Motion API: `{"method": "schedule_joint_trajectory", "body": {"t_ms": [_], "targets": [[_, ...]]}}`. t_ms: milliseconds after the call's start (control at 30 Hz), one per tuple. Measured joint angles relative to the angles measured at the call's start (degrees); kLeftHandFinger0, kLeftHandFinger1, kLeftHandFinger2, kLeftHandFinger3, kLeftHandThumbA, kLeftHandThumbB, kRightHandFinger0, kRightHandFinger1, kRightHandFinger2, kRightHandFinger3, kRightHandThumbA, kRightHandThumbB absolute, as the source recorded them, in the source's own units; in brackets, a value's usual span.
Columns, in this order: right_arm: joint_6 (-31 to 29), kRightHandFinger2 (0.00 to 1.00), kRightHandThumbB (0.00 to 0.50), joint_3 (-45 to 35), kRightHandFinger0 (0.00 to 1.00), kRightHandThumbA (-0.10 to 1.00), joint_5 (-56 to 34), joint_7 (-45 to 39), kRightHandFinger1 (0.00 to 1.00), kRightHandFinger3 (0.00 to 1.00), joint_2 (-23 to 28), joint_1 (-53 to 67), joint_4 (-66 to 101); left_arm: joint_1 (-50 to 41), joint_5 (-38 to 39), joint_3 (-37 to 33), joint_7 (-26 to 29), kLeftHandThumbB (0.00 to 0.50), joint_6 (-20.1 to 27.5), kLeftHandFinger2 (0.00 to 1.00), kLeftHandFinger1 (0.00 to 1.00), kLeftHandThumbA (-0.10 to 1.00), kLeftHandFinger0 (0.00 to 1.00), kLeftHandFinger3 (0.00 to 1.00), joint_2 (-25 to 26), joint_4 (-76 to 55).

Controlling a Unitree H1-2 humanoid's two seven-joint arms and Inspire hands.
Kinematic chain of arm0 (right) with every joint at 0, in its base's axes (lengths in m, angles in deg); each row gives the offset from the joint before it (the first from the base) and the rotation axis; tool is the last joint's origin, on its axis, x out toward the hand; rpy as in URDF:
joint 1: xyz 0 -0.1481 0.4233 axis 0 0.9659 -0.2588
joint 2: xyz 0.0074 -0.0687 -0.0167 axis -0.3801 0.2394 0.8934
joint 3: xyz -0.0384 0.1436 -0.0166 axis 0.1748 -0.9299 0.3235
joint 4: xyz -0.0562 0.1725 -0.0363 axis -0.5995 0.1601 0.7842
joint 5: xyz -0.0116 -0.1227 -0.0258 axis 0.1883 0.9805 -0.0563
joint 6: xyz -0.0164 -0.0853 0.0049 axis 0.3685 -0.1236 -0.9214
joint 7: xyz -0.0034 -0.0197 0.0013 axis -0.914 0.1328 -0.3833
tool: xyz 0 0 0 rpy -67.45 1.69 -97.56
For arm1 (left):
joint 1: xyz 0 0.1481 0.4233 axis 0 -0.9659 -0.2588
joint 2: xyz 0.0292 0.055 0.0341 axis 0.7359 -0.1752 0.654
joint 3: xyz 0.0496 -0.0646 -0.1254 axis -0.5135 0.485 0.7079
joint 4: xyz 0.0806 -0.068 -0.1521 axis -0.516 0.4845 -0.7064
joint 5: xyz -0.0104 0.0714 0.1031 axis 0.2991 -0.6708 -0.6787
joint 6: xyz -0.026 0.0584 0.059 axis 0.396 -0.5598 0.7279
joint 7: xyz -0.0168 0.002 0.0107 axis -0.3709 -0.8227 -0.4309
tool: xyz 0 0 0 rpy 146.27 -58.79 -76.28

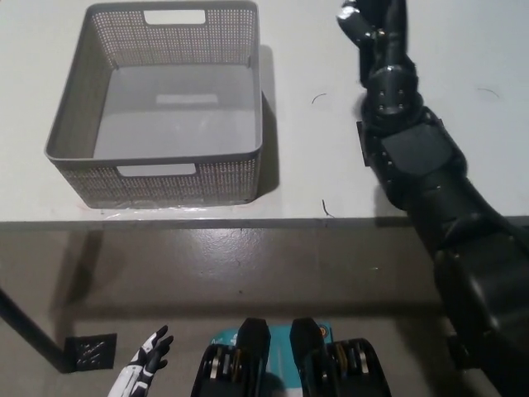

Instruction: Use the right hand to pick up a electric screw driver and put it into a container on the left side

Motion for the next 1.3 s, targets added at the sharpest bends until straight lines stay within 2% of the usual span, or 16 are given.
{"method": "schedule_joint_trajectory", "body": {"t_ms": [200,367,567,667,733,767,800,933,967,1300], "targets": [[0.04,0.74,0.126,-0.04,0.00,-0.10,-0.02,-0.19,0.28,0.79,-3.29,-0.01,0.43,-0.80,0.02,-0.05,-0.22,0.066,0.04,1.00,1.00,1.00,1.00,1.00,0.01,-0.01],[0.12,0.71,0.124,0.21,0.00,-0.10,0.02,-0.38,0.26,0.77,-6.81,-0.13,2.13,-1.24,0.42,-0.30,-0.99,0.067,0.03,0.97,1.00,1.00,1.00,1.00,0.01,-0.07],[0.21,0.71,0.120,1.23,0.00,-0.10,0.29,-0.38,0.26,0.76,-10.90,-0.77,5.26,-1.14,0.99,-0.63,-1.84,0.044,0.18,0.91,0.98,0.99,1.00,1.00,0.06,-0.10],[0.22,0.69,0.123,2.51,0.00,-0.10,1.14,-0.30,0.25,0.73,-12.45,-0.93,7.24,-1.08,0.93,-0.69,-1.88,0.023,0.37,0.86,0.93,1.00,0.95,1.00,0.23,-0.11],[0.29,0.68,0.126,3.15,0.00,-0.10,1.73,-0.27,0.25,0.72,-13.21,-0.93,8.82,-1.04,0.81,-0.82,-1.88,0.026,0.66,0.84,0.91,1.00,0.93,1.00,0.45,-0.10],[0.37,0.66,0.155,3.35,0.00,-0.10,2.02,-0.26,0.24,0.69,-13.63,-0.92,9.94,-1.04,0.74,-0.92,-1.88,0.033,0.91,0.83,0.89,1.00,0.91,1.00,0.57,-0.10],[0.42,0.67,0.128,3.47,0.00,-0.10,2.20,-0.26,0.23,0.70,-13.87,-0.93,10.51,-1.01,0.68,-1.01,-1.88,0.027,1.09,0.82,0.89,1.00,0.91,1.00,0.68,-0.09],[0.50,0.68,0.134,4.39,0.00,-0.10,3.02,-0.27,0.24,0.75,-14.73,-0.89,14.88,-0.74,0.46,-1.32,-1.88,0.043,1.65,0.80,0.86,1.00,0.88,1.00,1.41,-0.10],[0.50,0.68,0.141,4.58,0.00,-0.10,3.22,-0.27,0.23,0.74,-14.83,-0.88,15.63,-0.70,0.42,-1.38,-1.88,0.035,1.67,0.80,0.85,1.00,0.86,1.00,1.58,-0.11],[0.64,0.66,0.114,6.51,0.00,-0.10,5.38,-0.35,0.23,0.77,-17.12,0.77,18.30,-0.56,-0.29,-2.61,-1.88,0.030,2.73,0.78,0.79,0.99,0.79,1.00,2.07,-0.09]]}}
